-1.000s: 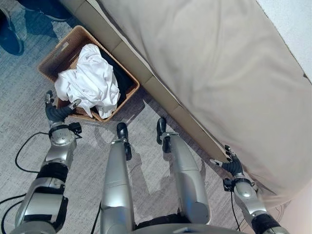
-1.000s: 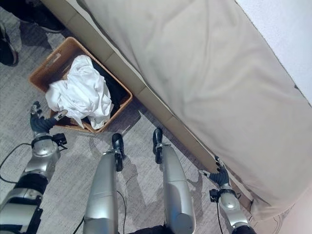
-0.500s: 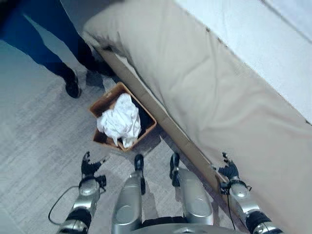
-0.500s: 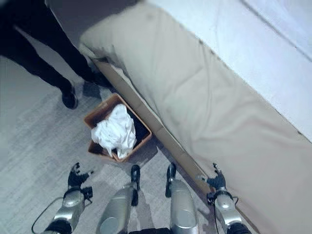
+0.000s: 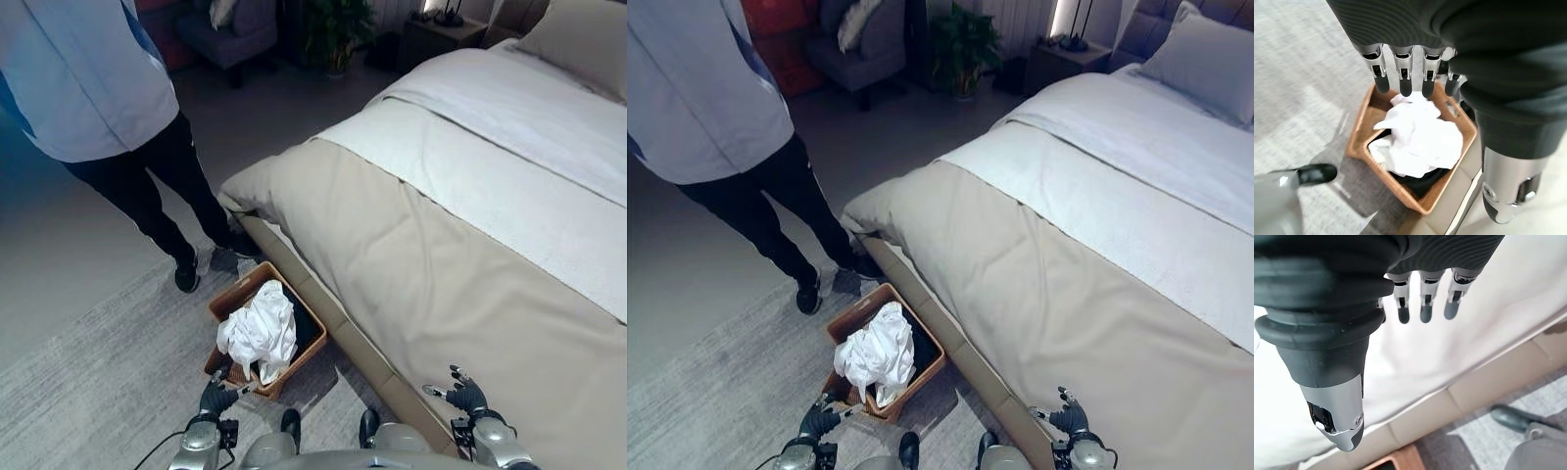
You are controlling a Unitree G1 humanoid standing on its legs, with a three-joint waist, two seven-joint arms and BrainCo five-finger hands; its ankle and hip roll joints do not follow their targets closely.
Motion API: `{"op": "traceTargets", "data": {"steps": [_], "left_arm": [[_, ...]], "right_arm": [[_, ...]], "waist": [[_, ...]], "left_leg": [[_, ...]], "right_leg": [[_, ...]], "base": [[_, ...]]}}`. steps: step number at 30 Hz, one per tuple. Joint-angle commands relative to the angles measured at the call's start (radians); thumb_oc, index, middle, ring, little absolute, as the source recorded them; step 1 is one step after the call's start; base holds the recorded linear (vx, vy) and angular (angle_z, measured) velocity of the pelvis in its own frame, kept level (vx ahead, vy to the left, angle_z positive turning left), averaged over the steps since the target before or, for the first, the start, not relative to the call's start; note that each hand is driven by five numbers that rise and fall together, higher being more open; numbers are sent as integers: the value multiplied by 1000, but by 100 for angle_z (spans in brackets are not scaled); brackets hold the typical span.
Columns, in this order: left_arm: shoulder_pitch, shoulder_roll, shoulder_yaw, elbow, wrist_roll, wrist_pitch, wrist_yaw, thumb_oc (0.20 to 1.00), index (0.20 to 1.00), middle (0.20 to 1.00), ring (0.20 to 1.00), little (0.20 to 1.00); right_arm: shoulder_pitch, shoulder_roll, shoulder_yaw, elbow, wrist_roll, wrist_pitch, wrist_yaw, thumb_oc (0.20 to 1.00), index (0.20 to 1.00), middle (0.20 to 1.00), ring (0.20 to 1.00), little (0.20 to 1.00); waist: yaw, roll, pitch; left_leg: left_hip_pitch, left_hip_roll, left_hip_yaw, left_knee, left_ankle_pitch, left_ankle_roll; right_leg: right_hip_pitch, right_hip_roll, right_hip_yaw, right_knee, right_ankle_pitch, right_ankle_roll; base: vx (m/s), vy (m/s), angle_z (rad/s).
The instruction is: Pick up clothes into the bucket
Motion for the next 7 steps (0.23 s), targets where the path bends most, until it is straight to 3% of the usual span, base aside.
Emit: {"op": "traceTargets", "data": {"steps": [1, 7], "left_arm": [[-12, 1, -13, 17, 41, 2, -46, 1000, 1000, 1000, 1000, 1000], [-3, -11, -11, 42, 41, 17, -75, 1000, 1000, 1000, 1000, 1000]], "right_arm": [[-2, -2, 16, 6, 12, 11, 41, 1000, 1000, 1000, 1000, 1000], [6, 11, 10, 36, 22, 24, 64, 1000, 1000, 1000, 1000, 1000]], "waist": [[14, -42, -17], [10, -47, -44]], "left_leg": [[-19, -4, 37, 65, -38, -9], [23, 6, 50, 37, -39, -10]], "right_leg": [[16, -46, 28, -52, 68, 47], [57, -38, 28, -75, 66, 46]], "base": [[70, -19, -7], [40, -10, -4]]}}
